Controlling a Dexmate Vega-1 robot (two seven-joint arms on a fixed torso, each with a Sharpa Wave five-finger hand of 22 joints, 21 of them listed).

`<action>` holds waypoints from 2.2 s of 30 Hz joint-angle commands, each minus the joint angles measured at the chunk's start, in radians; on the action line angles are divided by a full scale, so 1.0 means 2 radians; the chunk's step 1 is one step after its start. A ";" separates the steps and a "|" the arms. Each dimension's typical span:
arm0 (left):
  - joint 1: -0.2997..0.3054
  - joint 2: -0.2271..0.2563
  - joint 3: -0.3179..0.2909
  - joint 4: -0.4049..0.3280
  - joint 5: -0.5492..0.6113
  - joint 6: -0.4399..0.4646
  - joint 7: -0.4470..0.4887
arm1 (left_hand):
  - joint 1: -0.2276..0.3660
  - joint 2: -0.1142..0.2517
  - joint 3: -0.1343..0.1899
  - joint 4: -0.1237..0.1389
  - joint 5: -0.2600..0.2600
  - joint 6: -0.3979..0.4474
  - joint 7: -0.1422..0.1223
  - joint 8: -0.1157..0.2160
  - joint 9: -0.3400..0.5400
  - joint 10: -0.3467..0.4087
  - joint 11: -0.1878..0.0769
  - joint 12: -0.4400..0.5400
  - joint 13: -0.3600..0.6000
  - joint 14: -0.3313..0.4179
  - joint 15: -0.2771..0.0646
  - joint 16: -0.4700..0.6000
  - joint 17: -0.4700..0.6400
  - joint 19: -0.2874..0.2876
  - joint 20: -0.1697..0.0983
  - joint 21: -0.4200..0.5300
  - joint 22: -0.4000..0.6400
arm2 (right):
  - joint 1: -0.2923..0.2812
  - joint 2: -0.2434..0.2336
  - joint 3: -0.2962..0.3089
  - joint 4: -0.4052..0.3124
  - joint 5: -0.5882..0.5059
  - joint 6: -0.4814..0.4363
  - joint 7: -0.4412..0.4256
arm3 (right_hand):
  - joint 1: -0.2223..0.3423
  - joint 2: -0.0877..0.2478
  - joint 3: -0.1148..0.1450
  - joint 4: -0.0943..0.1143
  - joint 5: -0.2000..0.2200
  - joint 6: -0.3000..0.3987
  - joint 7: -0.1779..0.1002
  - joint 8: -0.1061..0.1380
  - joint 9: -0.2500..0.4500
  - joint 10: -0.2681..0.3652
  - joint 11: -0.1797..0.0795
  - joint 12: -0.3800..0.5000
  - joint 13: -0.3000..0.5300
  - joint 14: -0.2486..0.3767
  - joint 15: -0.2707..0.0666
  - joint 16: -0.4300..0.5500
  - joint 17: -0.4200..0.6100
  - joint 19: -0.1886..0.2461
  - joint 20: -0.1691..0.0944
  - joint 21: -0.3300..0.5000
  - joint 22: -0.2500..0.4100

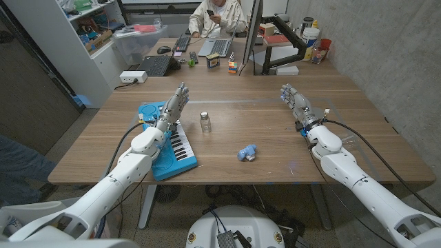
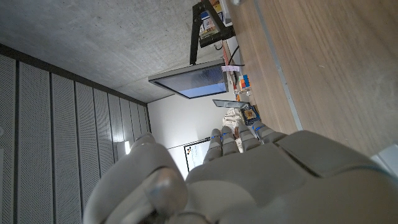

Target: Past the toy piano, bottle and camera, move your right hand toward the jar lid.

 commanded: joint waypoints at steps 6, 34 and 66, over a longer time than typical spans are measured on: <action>0.005 0.003 -0.002 -0.006 0.000 0.000 0.004 | 0.005 0.003 -0.003 0.002 0.002 0.003 0.001 0.003 0.001 0.000 0.001 0.003 0.003 -0.004 0.000 0.003 0.003 -0.004 0.002 0.003 0.002 | 0.011 -0.003 -0.007 0.002 -0.018 -0.002 -0.002 | 0.007 0.001 0.003 -0.004 0.003 0.004 0.001 0.003 0.002 0.005 0.000 0.004 0.001 0.005 -0.001 0.003 0.001 0.008 0.000 0.004 0.002; 0.011 0.008 -0.005 -0.011 0.001 0.000 0.006 | 0.005 0.004 -0.005 0.001 0.003 0.004 0.001 0.003 0.001 0.000 0.000 0.003 0.003 -0.003 0.001 0.003 0.002 -0.004 0.003 0.004 0.002 | 0.034 -0.003 -0.015 0.059 -0.026 0.061 0.062 | 0.002 -0.013 -0.006 -0.007 0.000 -0.003 -0.005 0.000 0.002 -0.007 -0.004 -0.001 0.001 0.009 -0.004 0.003 0.002 0.015 0.004 0.005 0.001; 0.020 0.011 -0.007 -0.022 0.005 -0.002 0.016 | 0.006 0.004 -0.009 0.001 0.003 0.005 0.000 0.003 0.001 0.000 -0.001 0.003 0.003 -0.002 0.000 0.004 0.002 -0.004 0.005 0.004 0.002 | 0.029 -0.014 -0.012 0.057 -0.077 0.096 0.025 | -0.023 -0.032 -0.023 -0.002 0.006 -0.002 -0.016 0.001 0.002 0.002 -0.012 0.004 0.001 0.022 -0.019 0.006 0.003 0.032 -0.003 0.007 0.000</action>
